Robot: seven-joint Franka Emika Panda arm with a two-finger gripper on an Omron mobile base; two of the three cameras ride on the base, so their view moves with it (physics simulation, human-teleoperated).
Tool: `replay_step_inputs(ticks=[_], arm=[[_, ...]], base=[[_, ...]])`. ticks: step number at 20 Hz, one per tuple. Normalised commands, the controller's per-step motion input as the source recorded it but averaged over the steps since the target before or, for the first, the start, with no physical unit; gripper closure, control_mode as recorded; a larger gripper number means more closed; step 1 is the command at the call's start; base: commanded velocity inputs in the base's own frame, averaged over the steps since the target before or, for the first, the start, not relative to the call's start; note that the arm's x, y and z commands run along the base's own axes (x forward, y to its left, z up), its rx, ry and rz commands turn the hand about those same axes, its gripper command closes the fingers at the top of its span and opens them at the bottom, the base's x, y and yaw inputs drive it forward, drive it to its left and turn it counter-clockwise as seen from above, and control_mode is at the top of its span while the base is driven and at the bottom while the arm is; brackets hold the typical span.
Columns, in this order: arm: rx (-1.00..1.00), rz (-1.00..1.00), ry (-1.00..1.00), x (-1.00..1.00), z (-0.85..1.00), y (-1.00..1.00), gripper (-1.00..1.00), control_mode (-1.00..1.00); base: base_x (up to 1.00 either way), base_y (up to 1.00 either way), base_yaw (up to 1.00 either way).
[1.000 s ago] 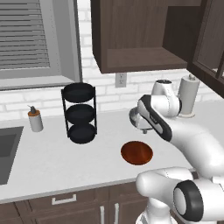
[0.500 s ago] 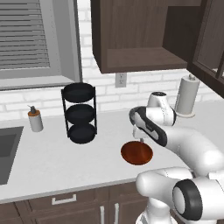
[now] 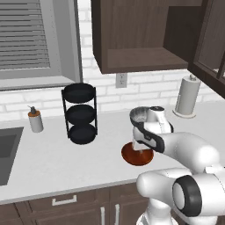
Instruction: Pick up the bowls on the counter and stack them on top of one another in the open cabinet. Place the smaller bowl on top of the larger bowl.
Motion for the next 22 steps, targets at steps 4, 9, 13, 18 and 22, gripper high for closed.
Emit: replay_step_inputs(ticks=[4, 9, 13, 18, 22], arm=[[0.00, 0.00, 0.00, 0.03, -0.44, 0.00, -1.00, -1.00], [0.01, 0.00, 0.00, 0.06, -0.25, 0.00, -1.00, -1.00], [0.04, 0.00, -0.01, 0.02, -0.19, 0.00, -1.00, -1.00], [0.05, 0.00, -0.03, 0.01, -0.25, 0.00, 1.00, -1.00], [0.00, 0.00, 0.00, 0.00, -0.01, 0.00, 1.00, -1.00]], base=[[0.00, 0.00, 0.00], [0.00, 0.00, 0.00], [0.00, 0.00, 0.00], [0.00, 0.00, 0.00], [0.00, 0.00, 0.00]])
